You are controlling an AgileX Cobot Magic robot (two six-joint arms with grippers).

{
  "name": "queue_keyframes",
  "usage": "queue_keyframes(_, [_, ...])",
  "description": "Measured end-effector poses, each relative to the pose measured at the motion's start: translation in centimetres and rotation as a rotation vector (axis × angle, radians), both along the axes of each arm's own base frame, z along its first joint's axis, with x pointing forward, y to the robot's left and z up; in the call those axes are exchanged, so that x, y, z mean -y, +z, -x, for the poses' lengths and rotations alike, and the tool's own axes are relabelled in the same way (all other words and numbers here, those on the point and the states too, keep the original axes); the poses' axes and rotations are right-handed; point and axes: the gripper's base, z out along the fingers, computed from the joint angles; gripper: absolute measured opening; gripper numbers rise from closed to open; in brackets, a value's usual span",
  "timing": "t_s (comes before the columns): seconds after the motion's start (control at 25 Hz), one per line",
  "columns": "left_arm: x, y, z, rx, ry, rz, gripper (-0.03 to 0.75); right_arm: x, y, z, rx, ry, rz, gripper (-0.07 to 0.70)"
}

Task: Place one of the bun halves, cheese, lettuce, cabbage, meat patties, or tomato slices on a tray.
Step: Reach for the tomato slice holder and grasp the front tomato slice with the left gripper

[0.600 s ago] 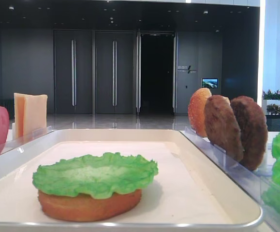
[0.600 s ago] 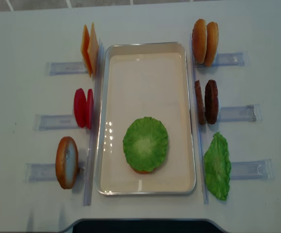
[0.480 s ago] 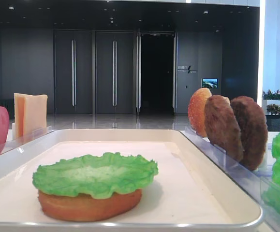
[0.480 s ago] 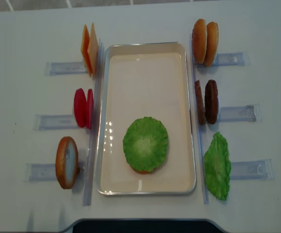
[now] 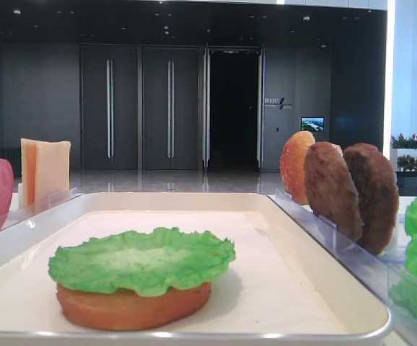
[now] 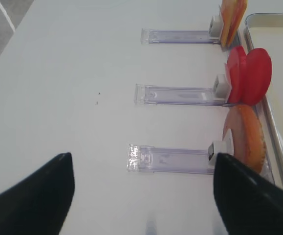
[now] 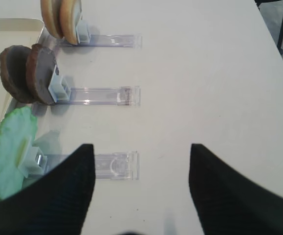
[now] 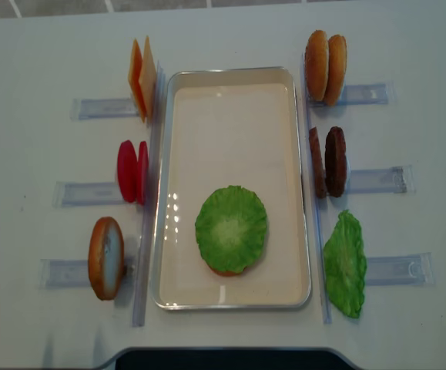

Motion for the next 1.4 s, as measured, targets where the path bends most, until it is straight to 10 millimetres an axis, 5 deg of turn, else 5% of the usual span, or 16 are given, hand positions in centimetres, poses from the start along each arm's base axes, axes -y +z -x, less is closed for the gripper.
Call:
queue_keyframes(0.4, [0.1, 0.1, 0.0, -0.010, -0.008, 0.013, 0.692, 0.0, 0.0, 0.0, 0.000, 0.000, 0.000, 0.432])
queue_keyframes(0.72, [0.0, 2.2, -1.6, -0.129, -0.006, 0.024, 0.692, 0.0, 0.0, 0.0, 0.000, 0.000, 0.000, 0.432])
queue_keyframes(1.0, [-0.2, 4.9, -5.3, -0.270, -0.007, 0.039, 0.692, 0.0, 0.0, 0.0, 0.000, 0.000, -0.001, 0.432])
queue_keyframes(1.4, [-0.8, 7.9, -14.0, -0.514, -0.006, 0.062, 0.692, 0.0, 0.0, 0.0, 0.000, 0.000, -0.001, 0.432])
